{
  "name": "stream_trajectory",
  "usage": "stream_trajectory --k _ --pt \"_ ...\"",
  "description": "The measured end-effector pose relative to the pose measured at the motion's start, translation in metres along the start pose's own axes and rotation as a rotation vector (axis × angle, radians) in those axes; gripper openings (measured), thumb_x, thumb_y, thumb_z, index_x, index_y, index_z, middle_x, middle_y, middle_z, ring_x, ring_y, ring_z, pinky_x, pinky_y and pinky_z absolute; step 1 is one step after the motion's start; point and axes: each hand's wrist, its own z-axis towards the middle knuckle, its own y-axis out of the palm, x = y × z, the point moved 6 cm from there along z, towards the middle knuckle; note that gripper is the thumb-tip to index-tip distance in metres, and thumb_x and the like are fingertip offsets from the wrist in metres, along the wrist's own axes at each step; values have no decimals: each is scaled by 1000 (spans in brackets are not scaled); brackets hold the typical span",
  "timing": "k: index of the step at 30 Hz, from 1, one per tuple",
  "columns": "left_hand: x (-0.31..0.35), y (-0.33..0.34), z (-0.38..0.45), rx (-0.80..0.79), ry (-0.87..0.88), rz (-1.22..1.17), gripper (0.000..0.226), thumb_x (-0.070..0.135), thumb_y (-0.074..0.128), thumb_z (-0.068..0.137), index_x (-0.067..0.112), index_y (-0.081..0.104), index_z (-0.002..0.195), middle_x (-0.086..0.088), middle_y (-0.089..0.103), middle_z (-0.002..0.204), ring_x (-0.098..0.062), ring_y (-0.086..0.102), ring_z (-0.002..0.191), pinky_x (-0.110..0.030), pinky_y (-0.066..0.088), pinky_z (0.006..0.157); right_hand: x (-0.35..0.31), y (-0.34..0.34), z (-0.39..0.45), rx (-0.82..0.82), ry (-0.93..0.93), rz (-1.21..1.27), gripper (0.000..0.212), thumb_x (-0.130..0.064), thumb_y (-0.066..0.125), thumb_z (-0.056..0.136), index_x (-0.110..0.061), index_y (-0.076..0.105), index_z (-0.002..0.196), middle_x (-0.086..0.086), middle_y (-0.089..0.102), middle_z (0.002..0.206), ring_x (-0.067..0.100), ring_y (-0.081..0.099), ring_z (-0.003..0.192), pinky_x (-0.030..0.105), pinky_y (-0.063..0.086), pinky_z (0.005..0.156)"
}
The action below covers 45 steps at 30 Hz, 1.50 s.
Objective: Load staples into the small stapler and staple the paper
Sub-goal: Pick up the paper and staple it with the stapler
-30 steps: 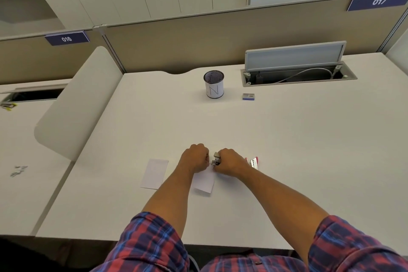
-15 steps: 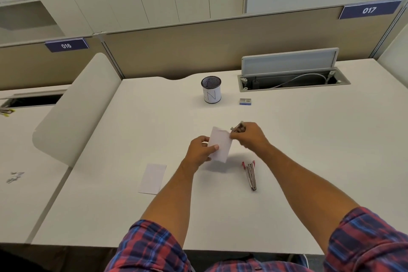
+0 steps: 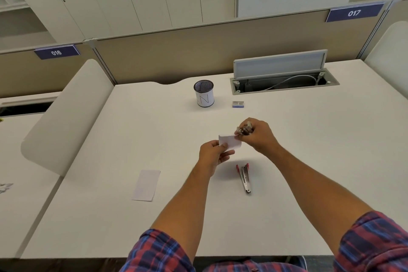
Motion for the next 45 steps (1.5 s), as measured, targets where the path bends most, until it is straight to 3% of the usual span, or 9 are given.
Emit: stream_trajectory --k 7,14,17,21,24,29,34,42,45 --pt "5 12 -1 -4 -123 -173 31 -5 34 96 4 63 100 -16 78 86 -29 77 78 -30 61 64 -10 5 -9 -152 -242 -192 16 2 86 70 -3 75 79 2 75 92 15 70 82 29 59 73" --pt "3 13 6 -49 -154 -218 49 46 48 104 0 62 115 -22 76 96 -31 76 79 -37 59 75 -3 6 -8 -202 -235 -221 13 6 79 72 0 74 82 -1 78 94 0 69 81 28 59 75" --pt "6 13 7 -41 -93 -179 39 31 66 98 -2 63 118 -19 75 95 -30 76 78 -33 61 73 -1 7 -8 -214 -227 -232 16 7 76 72 -3 76 84 -3 78 97 6 71 85 28 60 77" --pt "11 12 7 -28 6 -107 29 -2 65 93 0 63 122 -21 72 104 -29 74 80 -29 60 71 1 5 -9 -200 -227 -194 14 2 81 75 -5 78 86 -4 79 98 9 73 86 29 61 77" --pt "16 8 7 12 51 -72 29 -8 66 89 5 66 114 -22 71 105 -30 73 82 -29 59 71 8 -3 -9 -81 -117 -38 13 -10 87 78 -9 80 89 -4 79 91 12 74 82 31 62 76" --pt "24 3 10 50 90 -41 29 -9 72 83 12 70 103 -13 74 94 -25 74 73 -28 59 71 27 -15 -12 136 143 267 19 -32 90 76 -19 81 87 6 74 73 11 55 49 22 45 46" --pt "29 5 11 71 144 52 32 -7 79 76 13 72 100 -11 73 98 -25 73 82 -29 59 72 42 -4 -12 -4 351 465 37 -43 91 72 -12 80 88 16 75 78 13 40 44 21 30 42" --pt "31 10 13 87 171 144 45 6 91 68 14 71 107 -3 73 98 -19 70 85 -24 59 69 50 6 -12 -96 407 449 37 -31 93 69 -2 75 83 19 76 79 12 44 44 21 33 42" --pt "30 9 13 32 130 72 33 12 88 75 15 71 103 -2 78 89 -21 75 82 -26 58 69 51 4 -12 -56 407 503 37 -26 91 72 2 73 87 21 75 80 13 44 45 21 33 42"
